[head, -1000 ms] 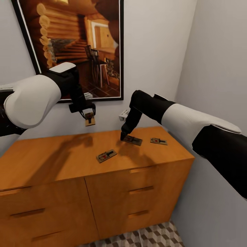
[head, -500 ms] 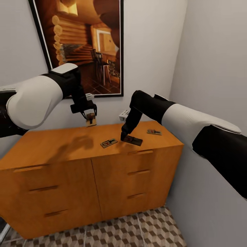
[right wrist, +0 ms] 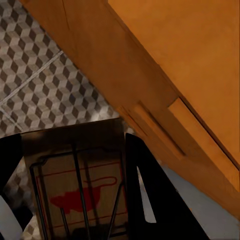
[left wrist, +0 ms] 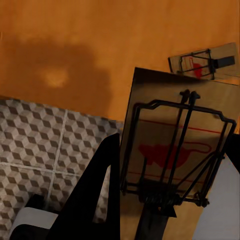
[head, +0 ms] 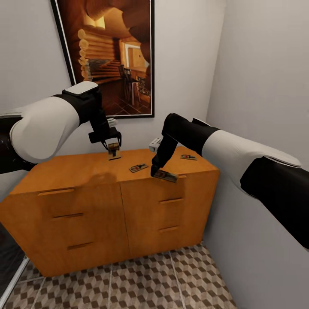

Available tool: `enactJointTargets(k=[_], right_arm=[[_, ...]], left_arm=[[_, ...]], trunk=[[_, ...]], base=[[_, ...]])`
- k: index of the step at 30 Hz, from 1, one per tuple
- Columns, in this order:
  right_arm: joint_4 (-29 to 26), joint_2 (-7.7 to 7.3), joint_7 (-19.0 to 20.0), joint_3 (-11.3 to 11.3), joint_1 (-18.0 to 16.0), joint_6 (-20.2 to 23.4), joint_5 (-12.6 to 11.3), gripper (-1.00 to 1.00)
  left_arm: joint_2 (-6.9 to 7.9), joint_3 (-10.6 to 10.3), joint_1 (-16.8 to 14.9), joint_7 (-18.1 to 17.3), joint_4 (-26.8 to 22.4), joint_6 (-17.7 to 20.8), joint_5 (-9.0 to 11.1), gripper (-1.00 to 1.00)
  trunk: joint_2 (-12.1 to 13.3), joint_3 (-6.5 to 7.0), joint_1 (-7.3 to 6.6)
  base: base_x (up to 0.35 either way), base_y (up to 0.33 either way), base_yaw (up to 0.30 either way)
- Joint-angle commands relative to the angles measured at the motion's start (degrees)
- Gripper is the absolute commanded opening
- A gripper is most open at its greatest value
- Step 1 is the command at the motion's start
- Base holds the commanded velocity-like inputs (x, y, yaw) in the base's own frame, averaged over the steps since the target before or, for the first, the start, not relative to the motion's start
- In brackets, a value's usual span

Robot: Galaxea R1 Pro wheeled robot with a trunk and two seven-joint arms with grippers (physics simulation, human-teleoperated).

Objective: Take the four mousetraps from the cabinet in the bathroom and place them on the bathroom floor. Make sure all four end up on the same floor surface, and ensure that at least two of them are either under or directly next to the same bathroom sink.

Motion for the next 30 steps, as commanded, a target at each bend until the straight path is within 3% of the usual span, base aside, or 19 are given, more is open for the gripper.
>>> enactJointTargets(k=[1,30], right_arm=[[0.01,0.02,-0.06,0.38,-0.12,0.49,-0.70,-1.00],[0.01,-0.10,-0.24,0.39,-0.05,0.39,-0.78,-1.00]], left_arm=[[0.01,0.48,-0.07,0.61,0.04,0.44,-0.26,-1.00],[0.02,0.48,-0.06,0.64,0.07,0.44,-0.26,-1.00]], trunk=[[-0.04,-0.06,-0.03],[-0.04,-0.06,-0.03]], base=[[-0.152,0.000,0.000],[-0.013,0.000,0.000]])
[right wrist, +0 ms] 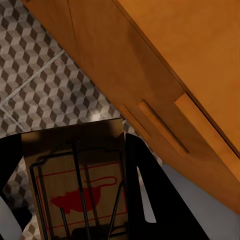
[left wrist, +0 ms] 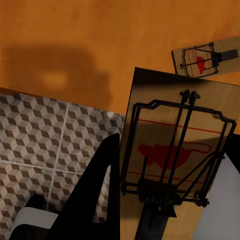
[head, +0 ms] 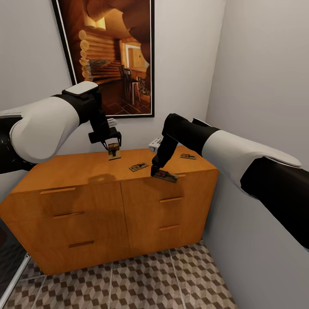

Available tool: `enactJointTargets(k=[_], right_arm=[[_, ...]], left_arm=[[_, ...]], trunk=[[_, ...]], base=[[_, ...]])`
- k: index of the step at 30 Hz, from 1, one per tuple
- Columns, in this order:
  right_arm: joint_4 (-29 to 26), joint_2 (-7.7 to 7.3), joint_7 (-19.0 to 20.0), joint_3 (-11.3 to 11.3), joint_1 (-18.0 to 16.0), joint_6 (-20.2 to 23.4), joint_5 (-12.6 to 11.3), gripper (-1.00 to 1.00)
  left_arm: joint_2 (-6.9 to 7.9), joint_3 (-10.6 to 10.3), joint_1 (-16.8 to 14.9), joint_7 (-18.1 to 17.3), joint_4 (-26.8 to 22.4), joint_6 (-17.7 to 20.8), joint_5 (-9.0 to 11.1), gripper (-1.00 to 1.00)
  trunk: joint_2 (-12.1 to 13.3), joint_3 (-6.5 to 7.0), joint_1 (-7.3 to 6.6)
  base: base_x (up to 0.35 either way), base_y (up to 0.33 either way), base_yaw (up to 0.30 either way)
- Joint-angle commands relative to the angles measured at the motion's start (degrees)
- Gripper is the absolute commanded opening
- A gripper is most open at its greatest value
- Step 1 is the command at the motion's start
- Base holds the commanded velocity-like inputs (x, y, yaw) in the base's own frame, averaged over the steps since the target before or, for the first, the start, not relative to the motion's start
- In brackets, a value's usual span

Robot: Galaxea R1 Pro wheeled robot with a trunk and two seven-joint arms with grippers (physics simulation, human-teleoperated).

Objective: Take the four mousetraps from the cabinet in the bathroom and place them on the bathroom floor. Make sure all four end up on the same floor surface, and ensure that at least two of them are either under or directly next to the same bathroom sink.

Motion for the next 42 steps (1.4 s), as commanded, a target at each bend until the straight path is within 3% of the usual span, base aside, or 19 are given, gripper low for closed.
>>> enactJointTargets(k=[1,16,19,36,42], right_arm=[[0.00,-0.03,-0.05,0.39,-0.12,0.50,-0.70,-1.00],[0.00,-0.68,-0.22,0.57,0.12,0.01,-0.61,-1.00],[-1.01,0.12,-0.49,0.63,-0.87,-0.63,-0.83,-1.00],[-1.67,0.01,-0.58,0.58,-0.44,-0.63,-0.70,-1.00],[-1.67,0.01,-0.58,0.57,-0.44,-0.63,-0.70,-1.00]], left_arm=[[0.03,0.47,-0.07,0.60,0.04,0.44,-0.26,-1.00],[-0.01,0.47,-0.07,0.62,0.06,0.44,-0.26,-1.00],[-0.74,0.49,0.92,0.52,0.21,-0.45,0.08,-1.00],[-0.71,0.47,6.46,0.41,0.06,-0.35,0.00,-1.00],[-0.74,0.45,6.54,0.41,0.06,-0.32,0.00,-1.00]], trunk=[[-0.03,-0.07,0.00],[-0.03,0.04,0.00],[-0.03,0.05,0.00],[-0.03,0.05,0.00],[-0.03,0.05,0.00]], base=[[0.000,0.000,0.000],[-0.024,0.000,0.000],[0.000,0.000,0.000],[0.000,0.000,0.000],[0.000,0.000,0.000]])
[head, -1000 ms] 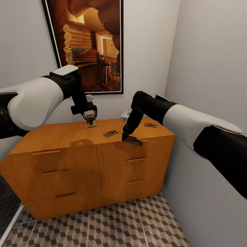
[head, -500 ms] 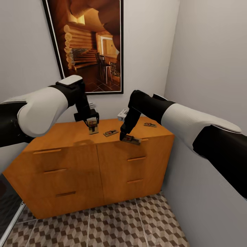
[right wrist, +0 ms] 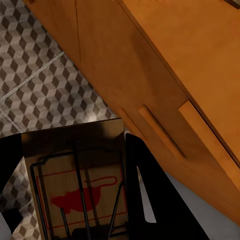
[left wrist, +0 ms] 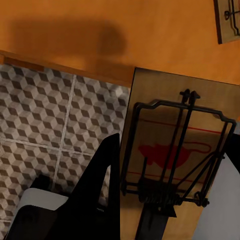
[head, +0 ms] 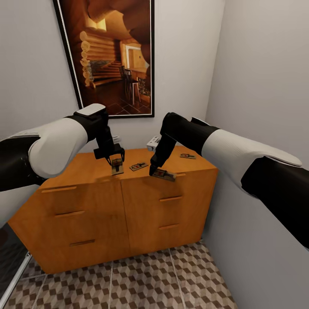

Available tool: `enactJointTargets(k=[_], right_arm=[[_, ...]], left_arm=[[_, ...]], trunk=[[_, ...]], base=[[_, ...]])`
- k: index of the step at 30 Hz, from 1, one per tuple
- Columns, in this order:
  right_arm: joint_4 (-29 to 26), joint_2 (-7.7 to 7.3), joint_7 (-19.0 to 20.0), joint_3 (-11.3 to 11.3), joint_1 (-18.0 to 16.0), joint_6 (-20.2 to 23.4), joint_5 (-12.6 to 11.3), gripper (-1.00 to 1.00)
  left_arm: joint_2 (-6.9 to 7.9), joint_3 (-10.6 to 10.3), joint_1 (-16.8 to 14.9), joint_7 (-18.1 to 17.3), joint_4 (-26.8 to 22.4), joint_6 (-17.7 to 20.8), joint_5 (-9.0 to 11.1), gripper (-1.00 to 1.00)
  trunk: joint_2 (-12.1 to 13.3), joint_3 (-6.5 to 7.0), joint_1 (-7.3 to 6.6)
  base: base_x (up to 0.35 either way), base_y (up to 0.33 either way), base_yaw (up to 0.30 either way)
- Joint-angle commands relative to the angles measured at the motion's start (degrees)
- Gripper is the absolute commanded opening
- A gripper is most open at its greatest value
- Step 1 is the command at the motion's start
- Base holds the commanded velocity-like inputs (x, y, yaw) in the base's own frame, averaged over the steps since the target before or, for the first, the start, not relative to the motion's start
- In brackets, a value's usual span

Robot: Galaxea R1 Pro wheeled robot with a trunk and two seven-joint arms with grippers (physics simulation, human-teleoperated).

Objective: Take the four mousetraps from the cabinet in the bathroom and place them on the bathroom floor. Make sure all four end up on the same floor surface, and ensure that at least two of them are either under or directly next to the same bathroom sink.

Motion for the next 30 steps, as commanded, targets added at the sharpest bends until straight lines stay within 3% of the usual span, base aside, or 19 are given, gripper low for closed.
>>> enactJointTargets(k=[1,9,30], right_arm=[[0.00,-0.01,-0.08,0.39,-0.12,0.48,-0.69,-1.00],[-0.01,0.00,-0.08,0.39,-0.12,0.48,-0.69,-1.00],[0.00,-0.01,-0.08,0.39,-0.12,0.48,-0.69,-1.00]], left_arm=[[0.00,0.46,-0.08,0.59,0.04,0.44,-0.28,-1.00],[-0.04,0.41,-0.05,0.63,0.02,0.42,-0.28,-1.00],[-0.05,0.48,-0.02,0.77,-0.05,0.46,-0.28,-1.00]], trunk=[[-0.03,-0.07,0.00],[-0.03,-0.07,0.00],[-0.03,-0.07,0.00]], base=[[0.000,0.000,0.000],[-0.062,0.000,0.000],[-0.323,0.000,0.000]])
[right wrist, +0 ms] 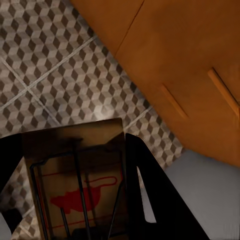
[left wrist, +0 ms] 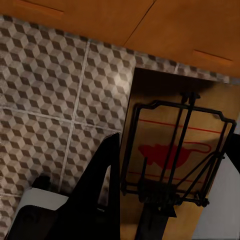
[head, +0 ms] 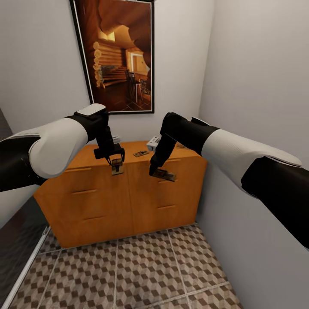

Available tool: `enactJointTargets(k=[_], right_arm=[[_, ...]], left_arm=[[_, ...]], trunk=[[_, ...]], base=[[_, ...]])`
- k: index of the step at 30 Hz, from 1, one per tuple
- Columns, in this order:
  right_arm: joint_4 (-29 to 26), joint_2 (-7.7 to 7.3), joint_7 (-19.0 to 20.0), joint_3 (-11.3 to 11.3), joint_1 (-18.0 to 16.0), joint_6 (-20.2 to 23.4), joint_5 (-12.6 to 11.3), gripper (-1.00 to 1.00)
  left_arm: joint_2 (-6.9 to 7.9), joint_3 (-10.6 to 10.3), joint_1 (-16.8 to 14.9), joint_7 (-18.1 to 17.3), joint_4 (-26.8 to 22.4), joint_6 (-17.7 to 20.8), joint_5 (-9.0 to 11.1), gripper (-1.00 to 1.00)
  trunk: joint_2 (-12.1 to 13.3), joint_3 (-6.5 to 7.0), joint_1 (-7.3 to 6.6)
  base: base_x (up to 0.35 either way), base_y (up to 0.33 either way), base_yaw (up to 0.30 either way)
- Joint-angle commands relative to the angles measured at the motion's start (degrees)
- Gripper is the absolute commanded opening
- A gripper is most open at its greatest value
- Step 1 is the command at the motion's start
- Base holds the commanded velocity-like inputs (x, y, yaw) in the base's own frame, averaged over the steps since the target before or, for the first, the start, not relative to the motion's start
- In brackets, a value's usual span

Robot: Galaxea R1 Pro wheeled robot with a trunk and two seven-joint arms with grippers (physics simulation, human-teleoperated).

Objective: Take the four mousetraps from the cabinet in the bathroom and place them on the bathroom floor. Make sure all four end up on the same floor surface, and ensure that at least two of them are either under or directly next to the same bathroom sink.

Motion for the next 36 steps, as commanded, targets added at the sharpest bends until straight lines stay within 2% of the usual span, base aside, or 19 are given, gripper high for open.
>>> enactJointTargets(k=[1,22,28,36], right_arm=[[0.00,-0.01,-0.08,0.39,-0.12,0.48,-0.69,-1.00],[0.03,0.04,-0.08,0.36,0.03,0.44,-0.69,-1.00],[0.08,0.02,-0.27,0.38,0.56,0.40,-0.77,-1.00],[0.42,-0.04,-2.84,0.39,4.80,0.37,-0.78,-1.00]], left_arm=[[0.00,0.48,-0.06,0.59,0.04,0.45,-0.27,-1.00],[0.16,0.47,1.10,0.55,0.15,0.41,-0.61,-1.00],[0.37,0.41,3.19,0.51,0.19,0.41,-0.71,-1.00],[0.93,0.26,9.05,0.37,0.21,0.19,-0.83,-1.00]], trunk=[[-0.04,-0.07,-0.04],[-0.04,-0.07,-0.04],[-0.04,-0.07,-0.04],[-0.04,-0.07,-0.04]], base=[[-0.335,0.000,0.000],[-0.335,0.000,0.000],[-0.335,0.000,0.000],[-0.159,0.000,0.000]])
